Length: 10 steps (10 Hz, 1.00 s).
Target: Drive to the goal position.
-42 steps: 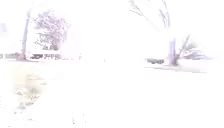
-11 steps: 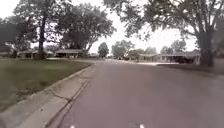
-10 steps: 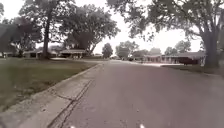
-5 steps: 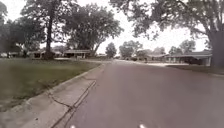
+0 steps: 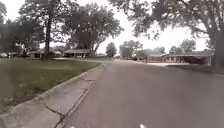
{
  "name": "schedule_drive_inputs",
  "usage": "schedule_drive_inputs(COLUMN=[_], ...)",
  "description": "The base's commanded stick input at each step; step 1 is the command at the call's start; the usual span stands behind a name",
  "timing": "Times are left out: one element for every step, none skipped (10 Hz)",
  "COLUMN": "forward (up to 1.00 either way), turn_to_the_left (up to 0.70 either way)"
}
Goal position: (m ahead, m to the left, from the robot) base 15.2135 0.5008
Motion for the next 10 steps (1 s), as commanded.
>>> schedule_drive_inputs(forward=[0.5,0.5,0.5,0.5,0.5,0.5,0.5,0.5,0.5,0.5], turn_to_the_left=[0.0,0.0,0.0,0.0,0.0,0.0,0.0,0.0,0.0,0.0])
